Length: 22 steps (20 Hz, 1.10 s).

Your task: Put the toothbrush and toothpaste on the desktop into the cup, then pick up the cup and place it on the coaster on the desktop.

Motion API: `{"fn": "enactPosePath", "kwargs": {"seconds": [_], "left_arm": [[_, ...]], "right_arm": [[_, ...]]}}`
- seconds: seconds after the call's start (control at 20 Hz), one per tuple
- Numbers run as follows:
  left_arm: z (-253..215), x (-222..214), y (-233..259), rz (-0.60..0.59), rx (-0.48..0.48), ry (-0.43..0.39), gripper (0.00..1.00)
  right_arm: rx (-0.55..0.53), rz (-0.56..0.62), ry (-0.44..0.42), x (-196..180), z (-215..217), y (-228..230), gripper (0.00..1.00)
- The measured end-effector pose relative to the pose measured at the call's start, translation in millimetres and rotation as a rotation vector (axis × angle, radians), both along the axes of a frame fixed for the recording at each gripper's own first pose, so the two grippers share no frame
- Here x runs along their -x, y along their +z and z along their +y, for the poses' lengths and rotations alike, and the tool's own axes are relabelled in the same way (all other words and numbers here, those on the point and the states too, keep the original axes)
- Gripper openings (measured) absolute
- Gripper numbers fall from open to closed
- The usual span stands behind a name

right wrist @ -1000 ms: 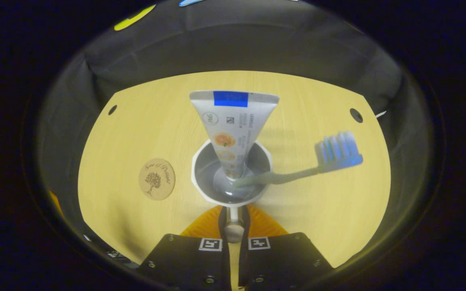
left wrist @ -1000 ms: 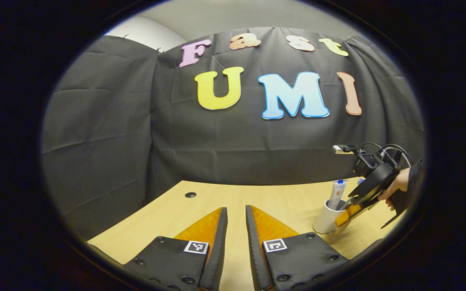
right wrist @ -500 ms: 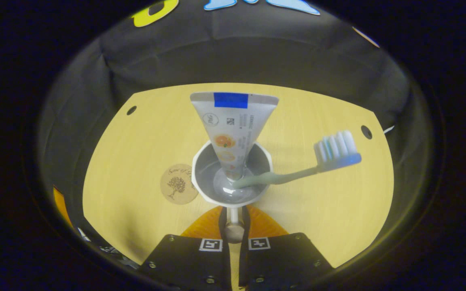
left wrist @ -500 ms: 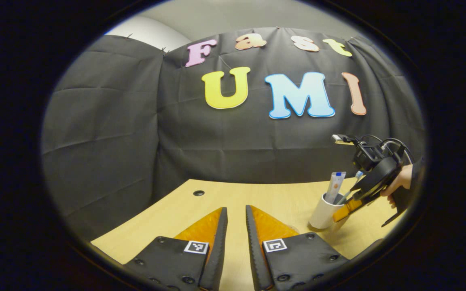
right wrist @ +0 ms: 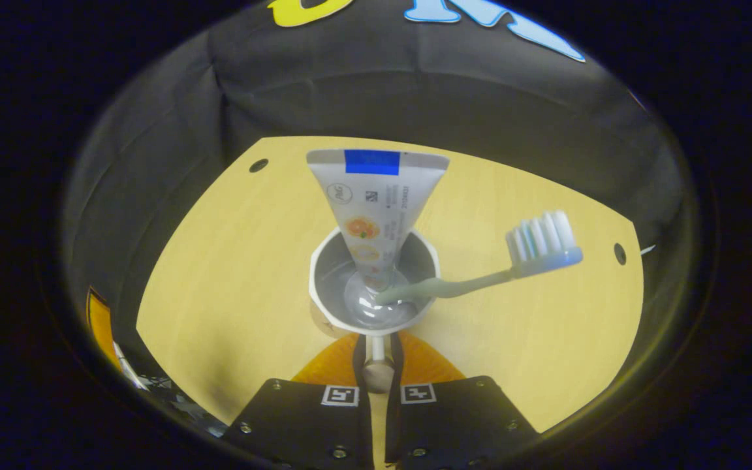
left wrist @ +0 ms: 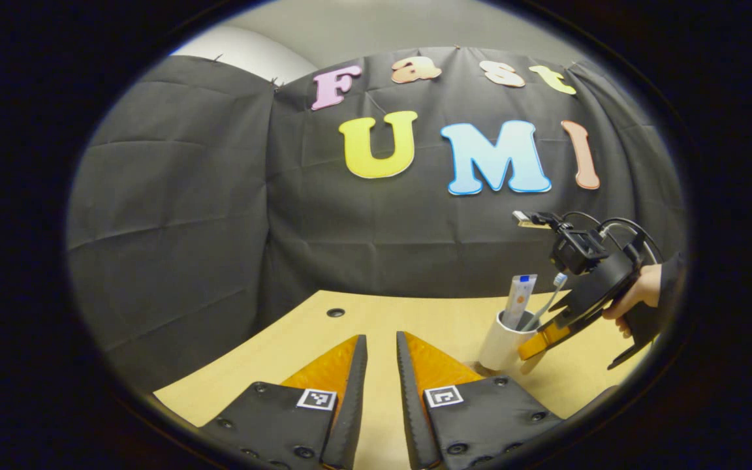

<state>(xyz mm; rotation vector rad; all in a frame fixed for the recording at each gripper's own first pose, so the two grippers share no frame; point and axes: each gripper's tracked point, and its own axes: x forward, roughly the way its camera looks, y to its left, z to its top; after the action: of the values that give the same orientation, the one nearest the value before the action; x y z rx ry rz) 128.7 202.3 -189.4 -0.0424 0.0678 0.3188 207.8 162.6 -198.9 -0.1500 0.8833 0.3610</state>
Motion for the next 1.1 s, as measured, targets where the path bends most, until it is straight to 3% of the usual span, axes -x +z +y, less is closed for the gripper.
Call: {"fn": "enactPosePath", "kwargs": {"seconds": [0.1, 0.15, 0.2, 0.5, 0.55, 1.0, 1.1], "left_arm": [[8.5, 3.7, -1.9, 0.003, 0.004, 0.018, 0.35], [12.4, 5.9, -3.2, 0.004, 0.006, 0.026, 0.40], [15.7, 8.0, -5.6, 0.006, 0.008, 0.034, 0.35], [31.7, 19.0, -11.2, 0.016, 0.015, 0.071, 0.40], [33.7, 20.7, -12.5, 0.019, 0.015, 0.076, 0.35], [41.1, 26.7, -20.9, 0.031, 0.032, 0.103, 0.40], [38.7, 25.5, -20.8, 0.031, 0.035, 0.100, 0.40]], "right_arm": [[0.023, -0.002, 0.031, 2.2, 9.9, -2.9, 0.09], [0.028, 0.000, 0.045, 5.3, 10.5, -3.2, 0.09], [0.033, 0.005, 0.060, 6.7, 13.6, -3.5, 0.09], [0.074, 0.022, 0.110, 7.7, 11.1, -5.1, 0.09], [0.085, 0.025, 0.117, 8.0, 9.4, -4.4, 0.09], [0.115, 0.034, 0.138, 8.1, 5.3, -2.0, 0.09], [0.101, 0.042, 0.124, 10.0, 7.5, -1.6, 0.16]]}}
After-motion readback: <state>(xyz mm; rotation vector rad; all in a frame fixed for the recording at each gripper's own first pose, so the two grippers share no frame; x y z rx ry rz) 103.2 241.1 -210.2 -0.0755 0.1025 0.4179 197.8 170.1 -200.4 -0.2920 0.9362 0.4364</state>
